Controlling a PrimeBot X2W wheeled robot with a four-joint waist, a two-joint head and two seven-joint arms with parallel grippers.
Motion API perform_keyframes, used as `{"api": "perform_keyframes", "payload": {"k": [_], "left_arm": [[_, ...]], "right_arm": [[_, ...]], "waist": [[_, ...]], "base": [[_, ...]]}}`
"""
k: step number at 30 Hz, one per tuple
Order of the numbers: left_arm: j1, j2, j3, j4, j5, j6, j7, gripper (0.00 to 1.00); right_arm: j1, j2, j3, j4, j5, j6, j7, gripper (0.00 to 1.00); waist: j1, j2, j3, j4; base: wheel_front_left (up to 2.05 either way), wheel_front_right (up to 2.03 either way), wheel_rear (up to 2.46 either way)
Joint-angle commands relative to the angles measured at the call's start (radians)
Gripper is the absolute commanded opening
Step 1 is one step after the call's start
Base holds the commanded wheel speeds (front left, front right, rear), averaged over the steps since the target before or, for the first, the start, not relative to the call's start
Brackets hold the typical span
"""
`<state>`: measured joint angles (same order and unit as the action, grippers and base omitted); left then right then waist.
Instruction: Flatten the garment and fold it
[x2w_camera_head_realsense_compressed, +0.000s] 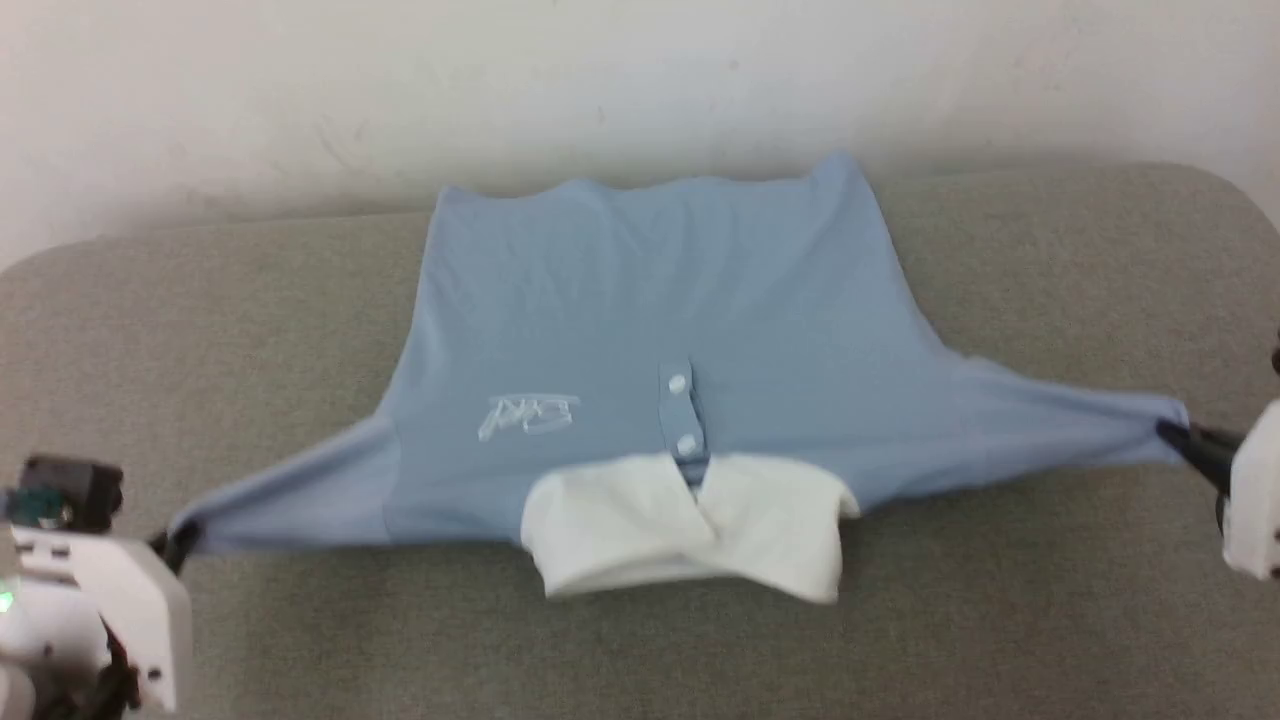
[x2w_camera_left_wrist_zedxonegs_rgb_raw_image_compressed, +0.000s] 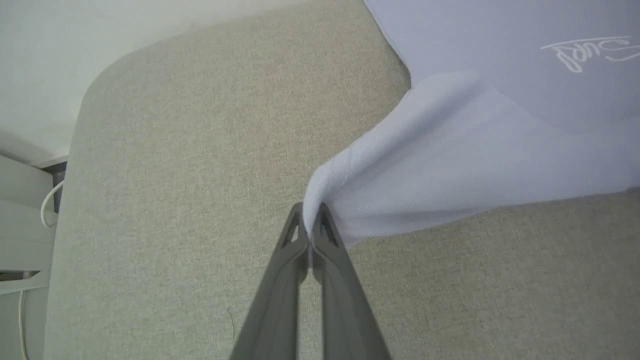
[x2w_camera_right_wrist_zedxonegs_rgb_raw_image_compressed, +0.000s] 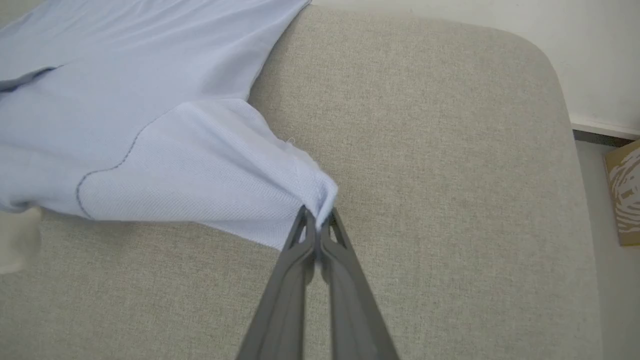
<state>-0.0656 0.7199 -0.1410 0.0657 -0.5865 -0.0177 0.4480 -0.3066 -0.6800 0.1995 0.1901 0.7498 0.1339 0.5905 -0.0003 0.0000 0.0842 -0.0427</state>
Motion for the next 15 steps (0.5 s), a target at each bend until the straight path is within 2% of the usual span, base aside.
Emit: {"api": "perform_keyframes", "payload": {"k": [1,5,10,14,15], "left_arm": [[0.050,0.023,0.018,-0.015,-0.014,0.022,0.016,0.00],[0.156,0.026,0.023,-0.090,-0.043,0.041,0.050,0.00],[0.250,-0.001,-0.001,-0.157,-0.080,0.051,0.086,0.00],[0.273,-0.060,-0.031,-0.155,-0.110,0.051,0.074,0.00],[0.273,-0.060,-0.031,-0.155,-0.110,0.051,0.074,0.00]], "right_arm": [[0.050,-0.011,-0.039,-0.014,0.003,-0.003,0.021,0.00],[0.187,0.001,-0.133,-0.059,0.002,-0.003,0.103,0.00],[0.340,0.051,-0.243,-0.097,-0.013,-0.003,0.247,0.00],[0.406,0.099,-0.283,-0.127,-0.079,-0.003,0.313,0.00],[0.406,0.099,-0.283,-0.127,-0.079,-0.003,0.313,0.00]], "waist": [[0.0003,0.0000,-0.017,0.012],[0.0003,0.0000,-0.012,0.020],[0.0003,0.0000,-0.003,0.027],[0.0003,0.0000,0.005,0.026],[0.0003,0.0000,0.005,0.026]], "base": [[0.00,0.00,0.00],[0.00,0.00,0.00],[0.00,0.00,0.00],[0.00,0.00,0.00],[0.00,0.00,0.00]]}}
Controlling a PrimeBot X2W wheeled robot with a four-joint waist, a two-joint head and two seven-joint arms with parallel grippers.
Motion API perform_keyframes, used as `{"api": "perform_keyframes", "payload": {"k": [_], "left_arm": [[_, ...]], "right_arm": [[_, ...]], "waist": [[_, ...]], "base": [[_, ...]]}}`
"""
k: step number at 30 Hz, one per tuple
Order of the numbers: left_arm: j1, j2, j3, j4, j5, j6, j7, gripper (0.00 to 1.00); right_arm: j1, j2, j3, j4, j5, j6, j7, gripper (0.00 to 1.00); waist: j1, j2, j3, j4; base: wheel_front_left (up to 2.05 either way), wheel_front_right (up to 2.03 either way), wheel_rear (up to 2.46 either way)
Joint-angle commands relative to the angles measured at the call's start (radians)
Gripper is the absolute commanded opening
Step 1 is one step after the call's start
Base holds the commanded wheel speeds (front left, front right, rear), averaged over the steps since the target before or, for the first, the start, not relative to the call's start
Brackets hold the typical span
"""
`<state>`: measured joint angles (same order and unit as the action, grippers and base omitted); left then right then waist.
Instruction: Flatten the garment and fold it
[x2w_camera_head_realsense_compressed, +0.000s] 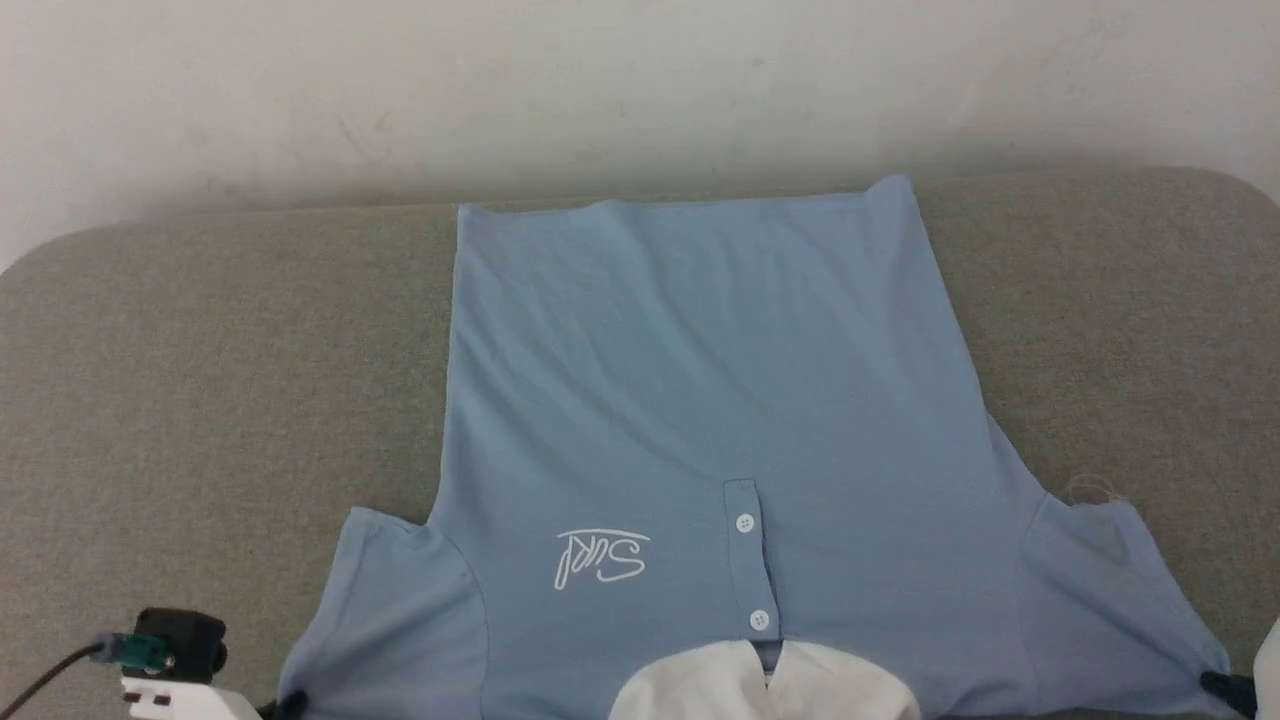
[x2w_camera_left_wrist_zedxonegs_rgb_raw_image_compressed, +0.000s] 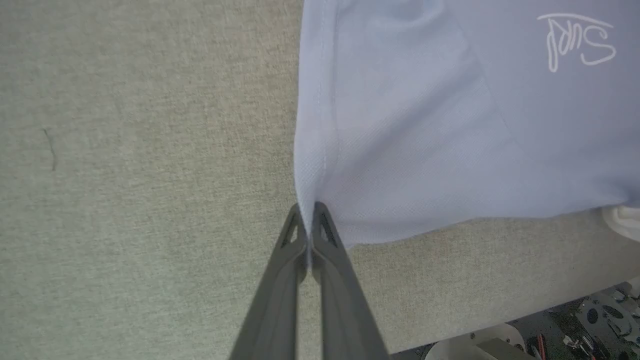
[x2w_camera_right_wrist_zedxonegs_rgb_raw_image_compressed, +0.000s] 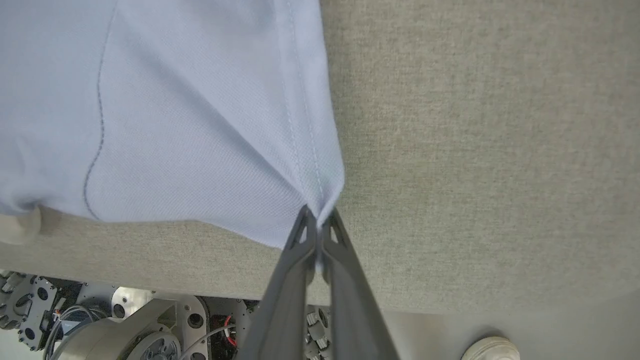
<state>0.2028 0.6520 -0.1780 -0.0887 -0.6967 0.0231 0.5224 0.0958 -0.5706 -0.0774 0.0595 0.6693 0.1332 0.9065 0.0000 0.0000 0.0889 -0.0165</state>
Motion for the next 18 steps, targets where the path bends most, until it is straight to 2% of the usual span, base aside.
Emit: {"api": "perform_keyframes", "payload": {"k": [1,5,6,7,12,18], "left_arm": [[0.009,-0.003,-0.002,0.006,-0.001,0.008,-0.007,0.00],[0.009,-0.060,-0.028,0.029,-0.025,-0.006,-0.036,0.00],[0.007,-0.074,-0.033,0.028,-0.036,-0.011,-0.039,0.00],[0.004,-0.086,-0.035,0.025,-0.048,-0.015,-0.041,0.00],[-0.010,-0.100,-0.044,-0.018,-0.048,-0.010,-0.043,0.00],[-0.017,-0.116,-0.062,-0.124,-0.031,0.016,-0.037,0.00]], "right_arm": [[0.012,0.003,-0.011,-0.001,-0.014,-0.002,0.005,0.00],[0.016,0.057,-0.029,-0.014,-0.057,-0.002,0.014,0.00],[0.010,0.063,-0.032,-0.023,-0.070,-0.002,0.002,0.21],[0.003,0.072,-0.038,-0.025,-0.076,-0.002,-0.001,1.00],[-0.067,0.089,-0.049,-0.077,-0.068,-0.002,-0.018,1.00],[-0.219,0.091,-0.055,-0.125,-0.048,-0.002,0.019,1.00]], "waist": [[0.0000,0.0000,0.003,-0.001],[0.0000,0.0000,0.019,0.002],[0.0000,0.0000,0.024,0.005],[0.0000,0.0000,0.030,0.008],[0.0000,0.0000,0.067,0.039],[0.0000,0.0000,0.147,0.110]], "base": [[0.00,0.00,0.00],[0.00,0.00,0.00],[0.00,0.00,0.00],[0.00,0.00,0.00],[0.00,0.00,0.00],[0.00,0.00,0.00]]}}
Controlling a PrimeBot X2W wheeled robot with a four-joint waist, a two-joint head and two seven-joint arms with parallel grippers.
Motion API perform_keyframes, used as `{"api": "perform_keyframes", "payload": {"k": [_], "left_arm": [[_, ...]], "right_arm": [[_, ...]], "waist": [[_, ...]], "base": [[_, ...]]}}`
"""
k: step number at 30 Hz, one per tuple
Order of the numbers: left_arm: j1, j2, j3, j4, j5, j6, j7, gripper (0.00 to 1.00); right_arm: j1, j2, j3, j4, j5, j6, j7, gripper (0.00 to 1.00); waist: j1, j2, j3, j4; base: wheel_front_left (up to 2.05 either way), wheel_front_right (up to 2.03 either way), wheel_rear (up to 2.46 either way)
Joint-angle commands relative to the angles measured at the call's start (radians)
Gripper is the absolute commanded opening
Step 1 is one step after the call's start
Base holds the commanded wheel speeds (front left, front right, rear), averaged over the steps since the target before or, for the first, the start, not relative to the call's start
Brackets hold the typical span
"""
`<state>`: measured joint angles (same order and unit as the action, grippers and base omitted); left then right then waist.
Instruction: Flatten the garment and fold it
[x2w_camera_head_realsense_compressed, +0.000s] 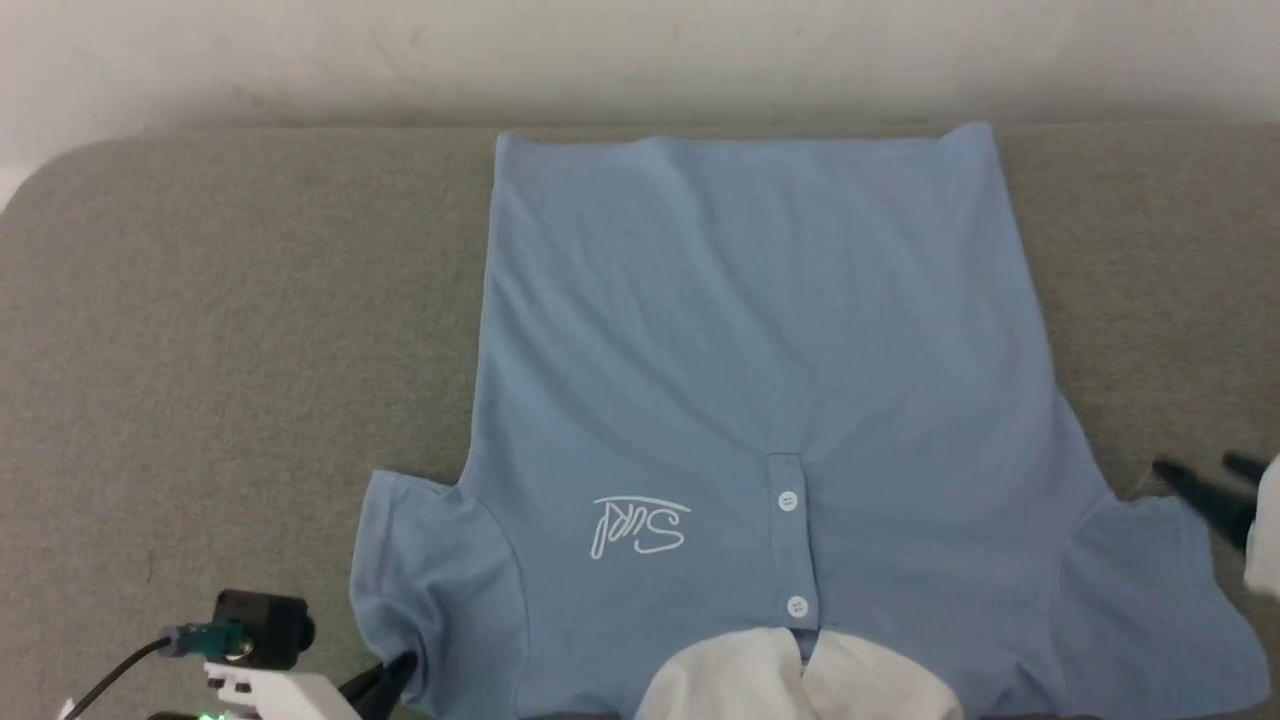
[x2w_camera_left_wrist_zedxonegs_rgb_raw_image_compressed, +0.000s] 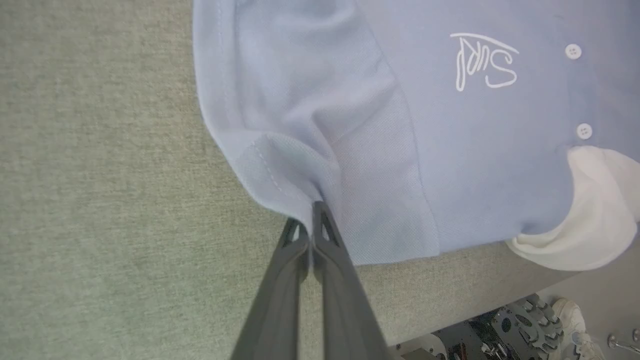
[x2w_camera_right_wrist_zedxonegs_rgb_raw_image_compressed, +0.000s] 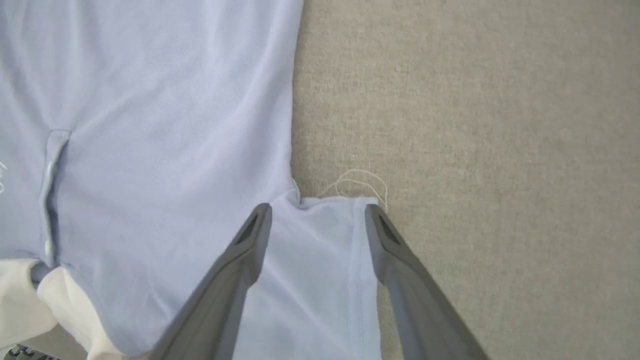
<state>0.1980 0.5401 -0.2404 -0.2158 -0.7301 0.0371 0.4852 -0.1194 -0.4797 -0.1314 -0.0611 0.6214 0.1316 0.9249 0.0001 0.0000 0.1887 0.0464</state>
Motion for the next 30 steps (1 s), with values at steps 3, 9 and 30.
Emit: {"api": "perform_keyframes", "payload": {"k": [3,9,30], "left_arm": [[-0.025,-0.018,-0.020,-0.058,0.027,0.016,-0.002,0.00],[-0.071,-0.064,-0.069,-0.149,0.067,0.030,-0.015,0.00],[-0.194,-0.177,-0.184,-0.180,0.152,0.021,-0.093,0.00]], "right_arm": [[-0.109,-0.003,0.001,0.016,-0.027,-0.001,0.020,1.00],[-0.341,-0.009,0.010,0.134,-0.062,-0.001,0.103,1.00],[-0.864,-0.123,-0.020,0.551,-0.375,-0.001,0.122,1.00]], "waist": [[-0.0001,0.0000,0.103,0.092],[-0.0001,0.0000,0.218,0.185],[-0.0001,0.0000,0.446,0.375]], "base": [[0.00,0.00,0.00],[0.00,0.00,0.00],[0.00,0.00,0.00]]}}
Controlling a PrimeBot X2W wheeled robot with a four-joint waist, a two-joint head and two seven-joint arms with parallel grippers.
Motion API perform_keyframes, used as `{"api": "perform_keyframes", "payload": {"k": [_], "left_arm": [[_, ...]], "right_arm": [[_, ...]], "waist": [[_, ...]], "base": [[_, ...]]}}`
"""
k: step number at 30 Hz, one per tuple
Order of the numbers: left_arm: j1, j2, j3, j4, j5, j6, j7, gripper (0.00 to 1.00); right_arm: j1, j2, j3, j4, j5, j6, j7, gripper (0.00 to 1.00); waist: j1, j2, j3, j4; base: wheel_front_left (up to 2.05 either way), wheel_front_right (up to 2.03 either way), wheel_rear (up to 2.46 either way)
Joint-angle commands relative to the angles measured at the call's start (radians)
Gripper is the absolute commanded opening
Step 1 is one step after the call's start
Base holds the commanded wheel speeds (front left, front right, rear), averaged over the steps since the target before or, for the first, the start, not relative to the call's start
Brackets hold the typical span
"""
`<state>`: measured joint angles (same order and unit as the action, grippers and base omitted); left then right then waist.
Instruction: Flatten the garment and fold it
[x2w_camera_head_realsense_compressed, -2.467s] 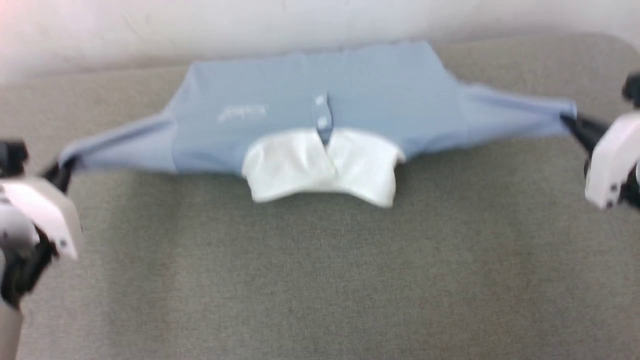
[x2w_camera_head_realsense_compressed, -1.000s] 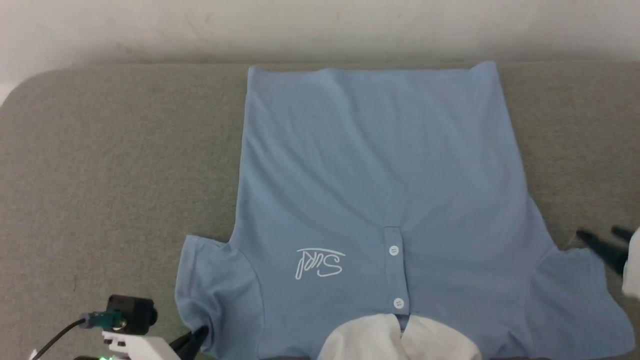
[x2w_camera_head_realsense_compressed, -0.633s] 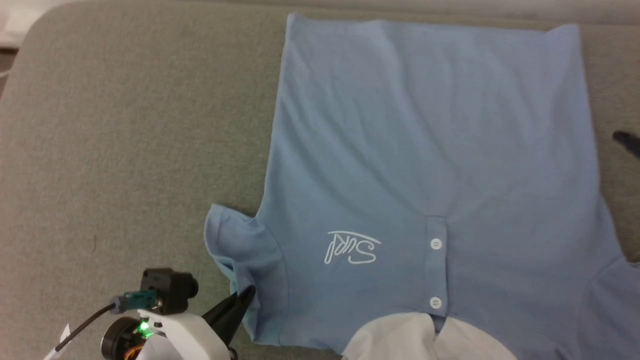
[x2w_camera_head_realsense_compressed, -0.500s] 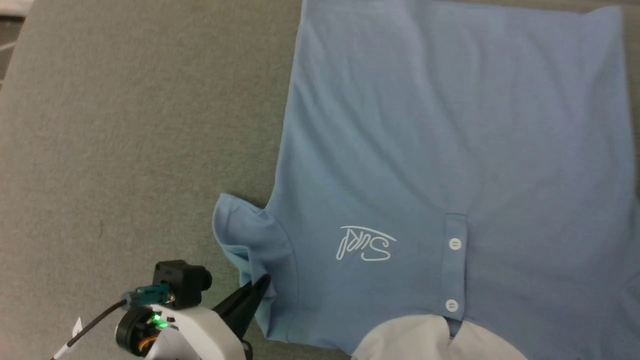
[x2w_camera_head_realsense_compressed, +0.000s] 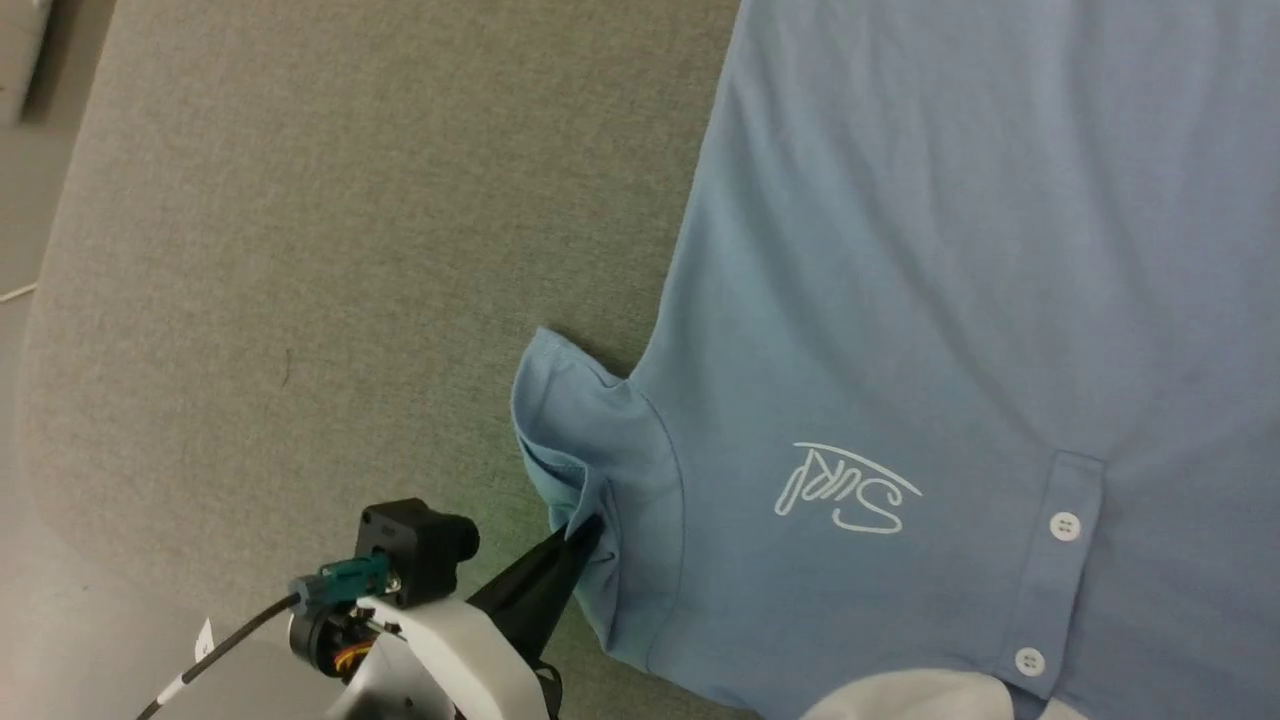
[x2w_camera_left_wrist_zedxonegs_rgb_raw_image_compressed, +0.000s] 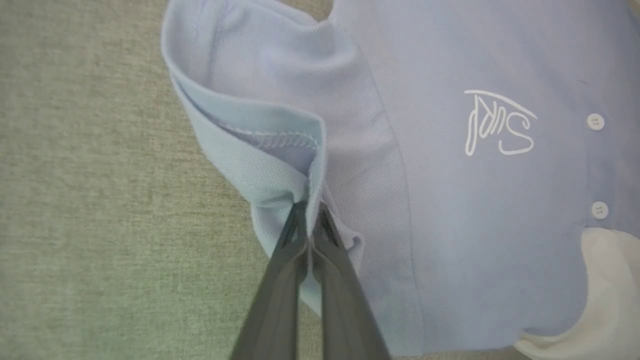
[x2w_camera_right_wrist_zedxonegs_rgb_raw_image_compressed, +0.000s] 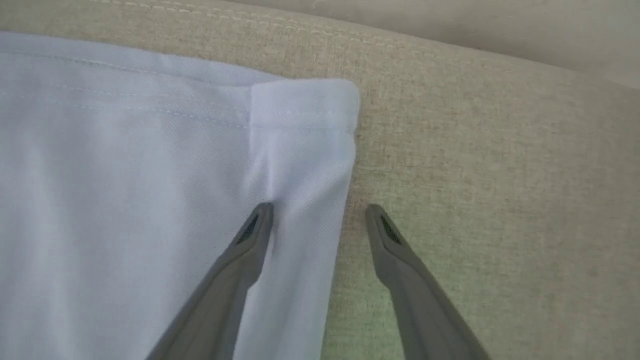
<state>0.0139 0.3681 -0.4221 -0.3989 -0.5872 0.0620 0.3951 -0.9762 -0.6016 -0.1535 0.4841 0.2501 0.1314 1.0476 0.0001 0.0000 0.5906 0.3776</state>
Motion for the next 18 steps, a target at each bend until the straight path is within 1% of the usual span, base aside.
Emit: {"api": "perform_keyframes", "payload": {"k": [1,5,6,7,10,13,18], "left_arm": [[-0.009,-0.008,-0.005,0.005,0.009,-0.003,-0.005,0.00],[-0.013,-0.017,-0.014,0.022,0.007,-0.006,-0.012,0.00],[-0.014,-0.018,-0.014,0.026,0.006,-0.007,-0.013,0.00],[-0.015,-0.019,-0.015,0.031,0.005,-0.007,-0.014,0.00],[-0.019,-0.019,-0.012,0.042,0.003,-0.007,-0.018,0.00],[-0.018,-0.016,-0.006,0.048,0.001,-0.004,-0.020,0.00],[-0.003,-0.008,0.008,0.064,-0.013,0.003,-0.020,0.00]], "right_arm": [[-0.011,0.002,-0.006,0.015,-0.010,-0.001,-0.015,1.00],[-0.009,0.011,-0.003,0.049,-0.025,-0.001,-0.056,1.00],[-0.006,0.012,0.002,0.059,-0.025,-0.001,-0.057,0.51],[-0.003,0.011,0.009,0.068,-0.028,-0.001,-0.055,0.00],[0.007,0.008,0.027,0.092,-0.033,-0.001,-0.044,0.00],[0.016,0.013,0.026,0.111,-0.037,-0.001,-0.055,0.00],[0.071,0.033,0.032,0.140,-0.022,-0.001,-0.082,0.00]], "waist": [[-0.0001,0.0000,0.048,0.046],[-0.0001,0.0000,0.054,0.049],[-0.0001,0.0000,0.053,0.048],[-0.0001,0.0000,0.052,0.046],[-0.0001,0.0000,0.037,0.035],[-0.0001,0.0000,0.011,0.017],[-0.0001,0.0000,-0.063,-0.032]], "base": [[0.00,0.00,0.00],[0.00,0.00,0.00],[0.00,0.00,0.00],[0.00,0.00,0.00],[0.00,0.00,0.00],[0.00,0.00,0.00],[0.00,0.00,0.00]]}}
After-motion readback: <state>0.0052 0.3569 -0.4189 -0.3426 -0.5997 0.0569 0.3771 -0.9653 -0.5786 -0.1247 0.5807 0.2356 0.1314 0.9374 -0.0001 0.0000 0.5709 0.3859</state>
